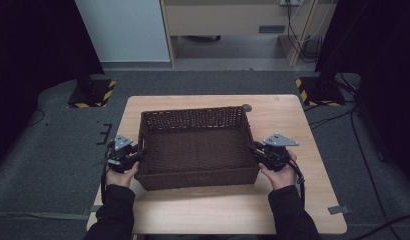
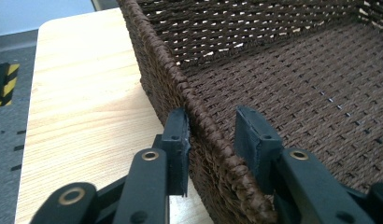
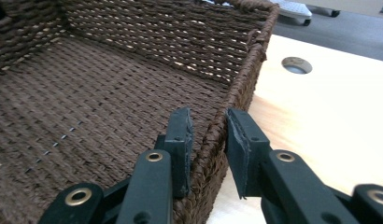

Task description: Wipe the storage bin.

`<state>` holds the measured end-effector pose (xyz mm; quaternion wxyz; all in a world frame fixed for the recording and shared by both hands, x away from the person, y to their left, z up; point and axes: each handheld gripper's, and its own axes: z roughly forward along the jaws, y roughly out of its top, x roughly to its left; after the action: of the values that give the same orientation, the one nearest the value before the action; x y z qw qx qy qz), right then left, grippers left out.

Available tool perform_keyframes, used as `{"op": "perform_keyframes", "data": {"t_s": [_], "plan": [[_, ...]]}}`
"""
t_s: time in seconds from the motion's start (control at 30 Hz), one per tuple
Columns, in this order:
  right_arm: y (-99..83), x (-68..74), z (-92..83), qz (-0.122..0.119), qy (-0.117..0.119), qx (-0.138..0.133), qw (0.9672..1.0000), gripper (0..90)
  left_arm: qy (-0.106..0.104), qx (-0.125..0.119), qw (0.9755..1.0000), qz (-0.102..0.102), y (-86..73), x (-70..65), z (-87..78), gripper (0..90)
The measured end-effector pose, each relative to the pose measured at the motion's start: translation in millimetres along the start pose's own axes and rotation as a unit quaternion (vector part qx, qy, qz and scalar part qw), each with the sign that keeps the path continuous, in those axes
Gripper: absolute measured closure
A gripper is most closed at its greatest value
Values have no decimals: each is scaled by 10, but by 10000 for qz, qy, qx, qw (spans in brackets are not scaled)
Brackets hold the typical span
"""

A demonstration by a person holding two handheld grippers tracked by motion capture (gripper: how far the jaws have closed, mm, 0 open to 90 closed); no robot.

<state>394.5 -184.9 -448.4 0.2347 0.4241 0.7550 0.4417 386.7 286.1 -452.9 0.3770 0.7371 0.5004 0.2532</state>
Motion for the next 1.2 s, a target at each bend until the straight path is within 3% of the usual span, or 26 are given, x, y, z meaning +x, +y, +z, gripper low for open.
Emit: {"op": "perform_keyframes", "data": {"t_s": [0.17, 0.27, 0.43, 0.7, 1.03, 1.2], "plan": [[16, 26, -53, -78, 205, 54, 9997, 696, -46, 27, 10000, 0, 2, 33, -5, 657], [28, -6, -14, -37, 182, -191, 9996, 617, -72, 5, 10000, -12, 3, 53, 3, 657], [19, -1, 81, -75, 115, -106, 9998, 676, -75, -30, 10000, 3, -3, 56, -1, 651], [-3, 51, 34, -124, 56, -43, 9999, 686, -23, -118, 9999, -40, -36, 66, -29, 608], [-33, 107, -62, -60, 191, -11, 9998, 670, -206, -70, 9998, -49, -71, 99, -75, 620], [10, 9, -130, -4, 183, -313, 9993, 615, -196, -16, 9998, -3, -59, 97, -73, 636]]}}
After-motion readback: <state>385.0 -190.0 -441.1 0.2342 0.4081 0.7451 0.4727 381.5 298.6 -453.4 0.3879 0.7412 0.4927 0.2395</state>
